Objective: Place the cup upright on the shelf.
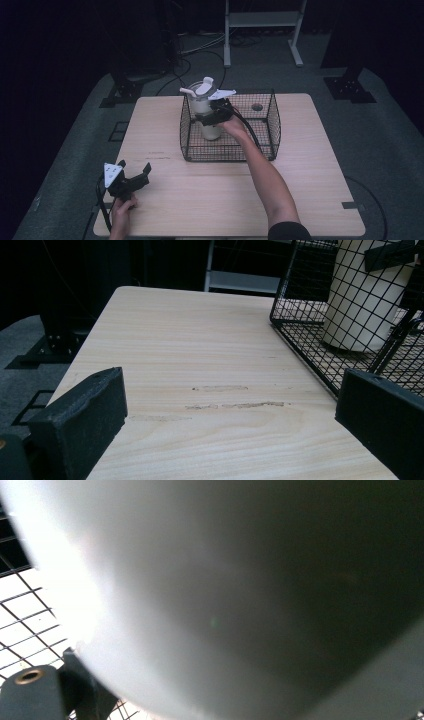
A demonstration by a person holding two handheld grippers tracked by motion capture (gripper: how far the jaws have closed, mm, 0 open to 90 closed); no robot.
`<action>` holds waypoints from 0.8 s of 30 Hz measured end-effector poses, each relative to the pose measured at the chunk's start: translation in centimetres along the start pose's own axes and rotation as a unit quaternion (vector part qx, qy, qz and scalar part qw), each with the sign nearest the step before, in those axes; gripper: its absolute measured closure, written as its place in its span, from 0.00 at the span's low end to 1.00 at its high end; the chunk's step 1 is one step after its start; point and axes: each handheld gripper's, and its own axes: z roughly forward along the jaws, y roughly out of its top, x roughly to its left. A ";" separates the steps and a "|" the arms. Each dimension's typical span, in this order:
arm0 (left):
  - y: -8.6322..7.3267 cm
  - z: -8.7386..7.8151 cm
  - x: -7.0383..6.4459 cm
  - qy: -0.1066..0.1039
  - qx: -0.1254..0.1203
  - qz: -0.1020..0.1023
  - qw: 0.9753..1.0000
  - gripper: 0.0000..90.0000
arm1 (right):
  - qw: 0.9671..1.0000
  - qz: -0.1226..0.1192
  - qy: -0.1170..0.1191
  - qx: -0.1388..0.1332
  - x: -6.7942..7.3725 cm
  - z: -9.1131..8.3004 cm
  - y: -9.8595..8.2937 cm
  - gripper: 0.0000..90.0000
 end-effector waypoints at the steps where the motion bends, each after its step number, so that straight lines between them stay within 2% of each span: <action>1: 0.0 0.0 0.0 0.000 0.000 0.000 1.000 0.00 | 1.000 -0.002 0.001 0.002 0.1 0.0 0.0 0.10; 8: 0.0 0.0 0.0 0.000 0.001 0.002 1.000 0.00 | 1.000 -0.004 0.013 0.000 -0.3 -0.1 -0.3 0.10; 14: 0.0 0.0 0.0 0.000 0.002 0.003 1.000 0.00 | 0.999 -0.027 0.023 -0.005 -0.1 -0.4 -0.7 0.10; 19: 0.0 0.0 0.0 0.000 0.002 0.003 1.000 0.00 | 0.999 -0.017 0.029 -0.012 -0.4 -0.7 -1.1 0.10; 24: 0.0 0.0 0.0 0.000 0.002 0.002 1.000 0.00 | 0.999 -0.026 0.035 -0.004 -0.6 -1.0 -1.2 0.10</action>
